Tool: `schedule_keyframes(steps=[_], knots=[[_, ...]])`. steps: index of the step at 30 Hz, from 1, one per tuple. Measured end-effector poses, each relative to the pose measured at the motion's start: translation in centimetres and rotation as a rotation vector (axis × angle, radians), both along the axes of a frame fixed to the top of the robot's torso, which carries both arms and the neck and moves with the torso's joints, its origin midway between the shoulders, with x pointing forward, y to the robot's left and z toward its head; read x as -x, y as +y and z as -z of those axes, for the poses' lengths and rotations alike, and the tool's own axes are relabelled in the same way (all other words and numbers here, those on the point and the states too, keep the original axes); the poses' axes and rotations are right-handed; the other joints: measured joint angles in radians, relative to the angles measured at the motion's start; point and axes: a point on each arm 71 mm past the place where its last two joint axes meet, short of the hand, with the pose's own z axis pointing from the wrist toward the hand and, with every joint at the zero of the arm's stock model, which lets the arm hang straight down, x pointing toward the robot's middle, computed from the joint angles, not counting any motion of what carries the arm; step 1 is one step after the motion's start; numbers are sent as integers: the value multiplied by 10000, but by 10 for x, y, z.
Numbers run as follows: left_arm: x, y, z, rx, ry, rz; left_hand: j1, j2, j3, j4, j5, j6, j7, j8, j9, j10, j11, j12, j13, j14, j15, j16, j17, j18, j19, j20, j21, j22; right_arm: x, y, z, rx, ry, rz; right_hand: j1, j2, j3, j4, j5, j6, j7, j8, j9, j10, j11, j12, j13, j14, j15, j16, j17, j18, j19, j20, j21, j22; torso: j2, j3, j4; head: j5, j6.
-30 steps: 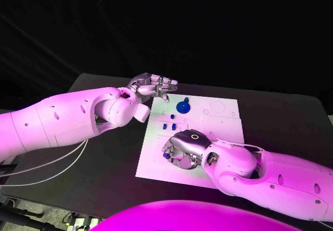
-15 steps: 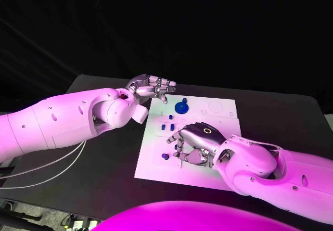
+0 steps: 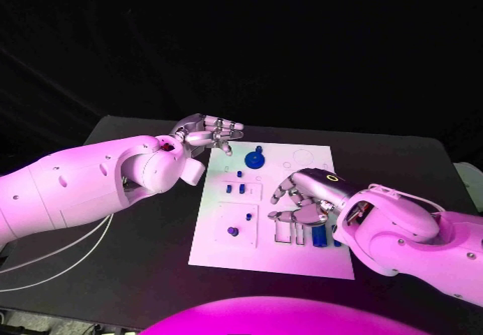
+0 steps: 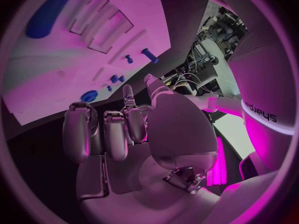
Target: Assemble the parts on the task board
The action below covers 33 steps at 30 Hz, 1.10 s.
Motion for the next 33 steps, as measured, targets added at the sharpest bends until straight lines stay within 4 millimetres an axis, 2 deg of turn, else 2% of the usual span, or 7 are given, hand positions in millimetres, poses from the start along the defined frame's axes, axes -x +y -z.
schedule_keyframes(steps=[4, 10, 14, 17, 21, 27, 33], knots=[[0, 2, 0, -12, -7, -27, 0, 0, 0, 0, 0, 0, 0, 0, 0, 0, 0, 0, 0, 0, 0, 0, 0, -1, 0, 0, 0, 0, -1, -30, -3, -28, 370, 931, -72, 48, -403, 228, 3, 0, 0, 147, 226, 180, -40, 398, 103, 1, 1, 46, 0, 1, 0, 0, 177, -1, -44, -23, -44, -273, 86], [1, 5, 1, -47, 2, -71, 0, 0, 0, 0, 0, -3, 3, 0, 0, 0, 0, 4, 0, 0, 0, 0, 1, -1, -3, 3, 0, -1, 0, -70, 0, 227, 754, 2187, -71, 48, -733, 465, 2, -1, -73, 267, 458, 283, -35, 551, 103, 1, 2, 46, 0, 1, 0, 0, 238, -1, -104, -49, -128, -590, 101], [1, 6, 1, -66, 11, -89, 0, 0, 0, 0, 0, -37, 35, 0, 0, 0, 0, 55, 1, 0, 0, 0, 1, 0, -36, 36, 0, 0, 6, -83, 7, 417, 1037, 2679, -150, 127, -1131, 713, 471, -34, -124, 419, 699, 317, -69, 609, 103, -31, -30, 46, 0, 3, 35, -35, 238, -1, -133, -57, -180, -747, 73], [1, 7, 1, -74, 15, -97, 0, 0, 0, 0, 0, -38, 35, 0, 0, 0, 0, 55, 1, -1, 0, 0, 1, 0, -36, 36, 0, -1, 12, -88, 17, 590, 1317, 2942, -173, 150, -1419, 914, 692, -45, -135, 498, 866, 317, -69, 609, 102, 6, -67, 46, -1, 2, 34, -35, 238, -2, -152, -62, -211, -796, 51], [2, 7, 1, -77, 18, -93, 0, 0, 0, 0, 0, -37, 35, 0, 0, 0, 0, 55, 1, 0, 0, 0, 1, 0, -36, 36, 0, -1, 19, -89, 27, 778, 1548, 3132, -256, 233, -1761, 1186, 701, -81, -171, 637, 1069, 353, -105, 609, 102, 5, -67, 46, -1, 4, 34, -35, 238, -2, -166, -66, -244, -841, 16], [2, 8, 2, -90, 21, -111, 0, 0, 0, 0, 0, -37, 34, 0, 0, 0, 0, 55, 1, 0, 1, 0, 1, 0, -35, 35, 0, -1, 23, -86, 38, 990, 1738, 3300, -441, 418, -2048, 1226, 852, -116, -206, 688, 1237, 352, -105, 566, 101, 5, -67, 46, -1, 4, 34, -35, 238, -3, -172, -75, -245, -893, -1], [3, 10, 2, -102, 23, -133, 0, 0, 0, 0, 0, -37, 34, -1, 0, 0, 0, 55, 1, -1, 1, 0, 1, -1, -35, 36, 0, -1, 26, -81, 50, 1115, 1922, 3389, -441, 418, -2088, 1266, 857, -116, -206, 687, 1271, 352, -105, 566, 100, 5, -66, 45, -1, 4, 34, -35, 201, -4, -170, -81, -246, -893, -12]])
